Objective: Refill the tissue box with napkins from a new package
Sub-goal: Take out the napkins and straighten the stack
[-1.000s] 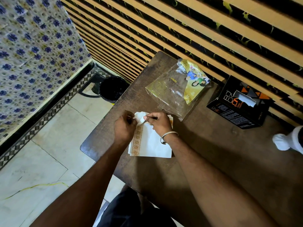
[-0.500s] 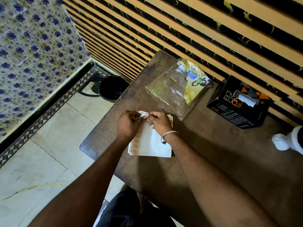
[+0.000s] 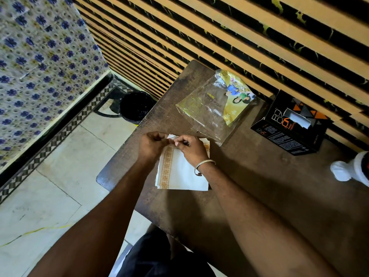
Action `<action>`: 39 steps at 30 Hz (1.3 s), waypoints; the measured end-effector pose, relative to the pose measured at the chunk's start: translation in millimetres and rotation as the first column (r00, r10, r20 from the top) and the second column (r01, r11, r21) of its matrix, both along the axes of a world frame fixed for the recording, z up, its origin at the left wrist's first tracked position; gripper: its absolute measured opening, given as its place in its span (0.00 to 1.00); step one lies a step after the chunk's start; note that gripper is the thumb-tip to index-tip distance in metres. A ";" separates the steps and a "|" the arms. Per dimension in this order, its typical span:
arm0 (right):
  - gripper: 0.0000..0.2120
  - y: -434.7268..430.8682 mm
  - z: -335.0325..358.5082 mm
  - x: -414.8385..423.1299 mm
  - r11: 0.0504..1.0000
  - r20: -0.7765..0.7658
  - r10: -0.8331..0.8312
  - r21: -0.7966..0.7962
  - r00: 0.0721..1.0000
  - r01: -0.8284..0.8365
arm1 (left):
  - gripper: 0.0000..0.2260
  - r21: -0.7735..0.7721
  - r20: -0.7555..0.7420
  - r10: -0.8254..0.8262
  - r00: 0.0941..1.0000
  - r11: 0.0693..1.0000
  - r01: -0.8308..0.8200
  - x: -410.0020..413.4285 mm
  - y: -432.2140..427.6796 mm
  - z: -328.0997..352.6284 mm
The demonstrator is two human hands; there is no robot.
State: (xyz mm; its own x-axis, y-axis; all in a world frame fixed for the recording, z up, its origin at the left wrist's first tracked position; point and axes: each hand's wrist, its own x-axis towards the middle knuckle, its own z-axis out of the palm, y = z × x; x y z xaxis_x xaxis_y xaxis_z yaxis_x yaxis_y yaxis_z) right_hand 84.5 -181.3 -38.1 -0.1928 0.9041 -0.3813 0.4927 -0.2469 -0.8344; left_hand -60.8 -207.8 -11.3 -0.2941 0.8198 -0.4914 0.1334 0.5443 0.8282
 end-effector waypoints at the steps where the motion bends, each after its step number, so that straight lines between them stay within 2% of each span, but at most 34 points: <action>1: 0.04 -0.4 -0.7 -0.9 1.000 0.007 0.005 0.008 1.000 -0.005 | 0.01 -0.016 0.027 0.013 1.000 1.000 -0.012 -1.1 0.6 1.2; 6: 0.08 -1.7 -5.8 -1.5 0.999 0.036 0.034 0.037 0.999 -0.035 | 0.03 -0.039 0.091 0.038 0.995 0.999 -0.034 -2.9 0.2 5.3; 10: 0.13 -4.8 -3.6 -0.2 0.998 0.040 0.056 0.028 0.998 -0.057 | 0.04 -0.064 -0.034 0.017 0.999 0.998 -0.019 -5.5 2.5 -3.1; 19: 0.19 -11.5 5.5 0.8 0.992 0.079 0.119 0.044 0.990 -0.122 | 0.01 -0.034 -0.178 -0.069 0.982 0.997 0.064 -7.6 4.7 -16.4; 22: 0.17 -15.9 15.7 2.6 0.964 0.188 0.071 0.239 0.980 -0.115 | 0.12 0.057 -0.351 -0.118 0.929 0.987 0.147 -5.6 0.3 -12.5; 24: 0.18 -22.4 25.1 8.2 0.884 0.362 -0.077 0.456 0.929 -0.104 | 0.19 0.168 -0.501 -0.145 0.853 0.951 0.261 -1.2 -6.8 -7.6; 26: 0.21 -29.9 28.9 18.8 0.820 0.472 -0.236 0.566 0.850 -0.087 | 0.24 0.228 -0.595 -0.163 0.787 0.905 0.360 7.3 -17.5 -6.9; 29: 0.28 -43.0 19.2 36.5 0.857 0.488 -0.384 0.504 0.784 0.105 | 0.30 0.193 -0.594 -0.170 0.786 0.919 0.344 20.4 -38.0 -21.2; 32: 0.31 -57.3 5.3 47.7 0.892 0.330 -0.428 0.301 0.841 0.336 | 0.32 0.086 -0.527 -0.191 0.828 0.958 0.275 29.4 -55.6 -37.0; 35: 0.33 -72.6 1.8 46.9 0.931 0.263 -0.362 0.156 0.894 0.331 | 0.30 0.053 -0.472 -0.224 0.853 0.958 0.281 35.7 -58.8 -41.5; 39: 0.39 -80.8 10.4 37.8 0.947 0.217 -0.319 0.096 0.923 0.305 | 0.31 0.089 -0.375 -0.268 0.888 0.943 0.322 36.2 -47.3 -36.4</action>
